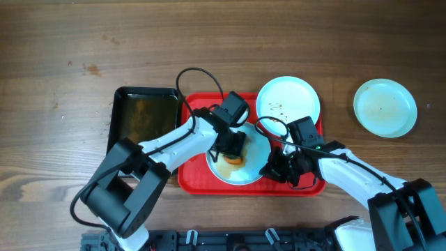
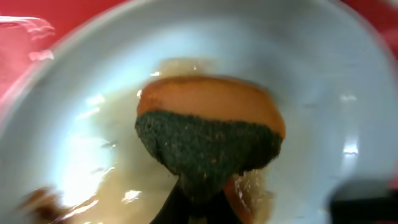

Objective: Clean dirty plates on tray and stack at the side
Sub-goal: 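Scrub the tilted lower plate with the sponge in the left gripper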

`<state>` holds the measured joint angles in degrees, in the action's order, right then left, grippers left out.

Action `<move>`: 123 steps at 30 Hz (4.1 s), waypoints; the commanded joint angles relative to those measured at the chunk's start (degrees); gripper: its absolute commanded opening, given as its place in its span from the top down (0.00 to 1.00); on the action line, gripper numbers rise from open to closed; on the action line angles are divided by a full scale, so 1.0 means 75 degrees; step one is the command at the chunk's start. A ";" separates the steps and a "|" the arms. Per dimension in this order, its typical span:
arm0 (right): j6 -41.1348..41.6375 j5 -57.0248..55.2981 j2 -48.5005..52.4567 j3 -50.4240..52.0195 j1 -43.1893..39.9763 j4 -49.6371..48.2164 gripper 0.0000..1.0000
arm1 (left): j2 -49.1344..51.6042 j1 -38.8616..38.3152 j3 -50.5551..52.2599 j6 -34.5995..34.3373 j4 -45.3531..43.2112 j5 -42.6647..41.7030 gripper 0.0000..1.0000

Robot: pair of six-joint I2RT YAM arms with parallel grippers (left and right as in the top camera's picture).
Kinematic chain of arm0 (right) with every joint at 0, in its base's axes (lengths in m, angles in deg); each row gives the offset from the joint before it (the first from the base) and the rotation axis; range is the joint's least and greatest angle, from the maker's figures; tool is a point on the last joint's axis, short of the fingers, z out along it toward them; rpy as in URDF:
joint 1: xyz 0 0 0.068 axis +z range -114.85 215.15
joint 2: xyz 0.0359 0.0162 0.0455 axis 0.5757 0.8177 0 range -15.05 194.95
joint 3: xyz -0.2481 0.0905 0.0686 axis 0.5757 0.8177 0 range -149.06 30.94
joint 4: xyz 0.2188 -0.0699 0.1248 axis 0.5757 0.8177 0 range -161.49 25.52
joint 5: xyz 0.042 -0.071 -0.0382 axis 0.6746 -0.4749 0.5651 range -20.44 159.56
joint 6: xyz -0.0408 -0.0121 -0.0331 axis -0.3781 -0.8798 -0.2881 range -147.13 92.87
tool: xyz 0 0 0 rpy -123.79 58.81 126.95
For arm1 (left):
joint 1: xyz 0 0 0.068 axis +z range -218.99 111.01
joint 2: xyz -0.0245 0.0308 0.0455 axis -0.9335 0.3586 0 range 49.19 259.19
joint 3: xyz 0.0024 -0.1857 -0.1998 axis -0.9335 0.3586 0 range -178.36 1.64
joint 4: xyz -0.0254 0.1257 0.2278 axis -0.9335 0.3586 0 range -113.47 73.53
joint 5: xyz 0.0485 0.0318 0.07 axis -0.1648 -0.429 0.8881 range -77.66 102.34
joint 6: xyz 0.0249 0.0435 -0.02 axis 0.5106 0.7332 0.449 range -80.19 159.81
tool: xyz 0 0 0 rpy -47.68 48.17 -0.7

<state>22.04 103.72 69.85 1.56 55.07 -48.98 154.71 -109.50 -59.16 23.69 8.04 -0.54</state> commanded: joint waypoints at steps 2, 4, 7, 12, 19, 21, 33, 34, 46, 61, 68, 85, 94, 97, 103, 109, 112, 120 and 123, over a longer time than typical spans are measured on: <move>-0.0335 -0.0624 0.0204 0.0207 0.0020 0.0038 0.95 | 0.0434 -0.0198 0.0254 0.0195 -0.0466 -0.0886 0.96; -0.0332 -0.0627 0.0204 0.0207 0.0020 0.0070 0.95 | 0.0434 -0.0184 0.0254 -0.0082 -0.0551 -0.0233 0.96; -0.0338 -0.0627 0.0204 0.0207 0.0020 0.0125 0.95 | 0.0434 -0.0122 0.0254 -0.0283 -0.0548 0.1000 0.96; -0.0347 -0.0624 0.0204 0.0207 0.0020 0.0154 0.95 | 0.0434 0.0166 0.0254 -0.0323 -0.0545 0.2559 0.96; -0.0356 -0.0629 0.0204 0.0207 0.0020 0.0213 0.95 | 0.0434 0.0804 0.0254 -0.0915 -0.0233 0.3421 0.96; -0.0356 -0.0632 0.0204 0.0207 0.0020 0.0233 0.96 | 0.0434 0.0895 0.0254 -0.1023 0.0050 0.3416 0.96; -0.0338 -0.0697 0.0204 0.0207 0.0020 0.0277 0.95 | 0.0434 0.0918 0.0254 -0.1877 0.2238 0.3223 0.96; -0.0341 -0.0697 0.0204 0.0207 0.0020 0.0277 0.95 | 0.0434 0.0918 0.0254 -0.1731 0.2317 0.3092 0.96; -0.0353 -0.0720 0.0204 0.0207 0.0020 0.0289 0.95 | 0.0434 0.0918 0.0254 -0.3008 0.3509 0.3620 0.96; -0.0449 -0.0720 0.0204 0.0207 0.0020 0.0318 0.95 | 0.0434 0.0309 0.0254 -0.1845 0.0137 0.1037 0.96; -0.0536 -0.0720 0.0204 0.0207 0.0020 0.0356 0.96 | 0.0434 0.0233 0.0254 -0.1268 -0.0618 0.0918 0.96; -0.0758 -0.0775 0.0204 0.0207 0.0020 0.0557 0.96 | 0.0434 0.0370 0.0254 -0.0481 -0.1862 0.4491 0.96; -0.0752 -0.0804 0.0207 0.0207 0.0020 0.0551 0.95 | 0.0434 0.0484 0.0254 -0.1262 0.0137 0.4386 0.96; -0.0755 -0.0804 0.0207 0.0207 0.0020 0.0548 0.95 | 0.0434 0.0466 0.0254 -0.0898 0.0405 0.2463 0.96; -0.0761 -0.0804 0.0207 0.0207 0.0020 0.0539 0.95 | 0.0434 0.0373 0.0254 0.0557 0.0003 -0.1207 0.96; -0.0761 -0.0801 0.0204 0.0207 0.0020 0.0542 0.95 | 0.0434 0.0367 0.0254 0.0551 -0.0863 -0.3104 0.96; -0.0766 -0.0801 0.0204 0.0207 0.0020 0.0545 0.95 | 0.0434 0.0367 0.0254 0.0548 -0.0790 -0.3343 0.96; -0.0761 -0.0801 0.0204 0.0207 0.0020 0.0530 0.95 | 0.0434 0.0548 0.0254 -0.1011 0.1029 0.0761 0.96; -0.0752 -0.0801 0.0204 0.0207 0.0020 0.0530 0.95 | 0.0434 0.0734 0.0254 -0.1985 0.1638 0.2358 0.96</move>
<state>17.12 102.97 69.74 0.86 54.96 -45.35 155.32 -106.11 -59.40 17.90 16.78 -6.18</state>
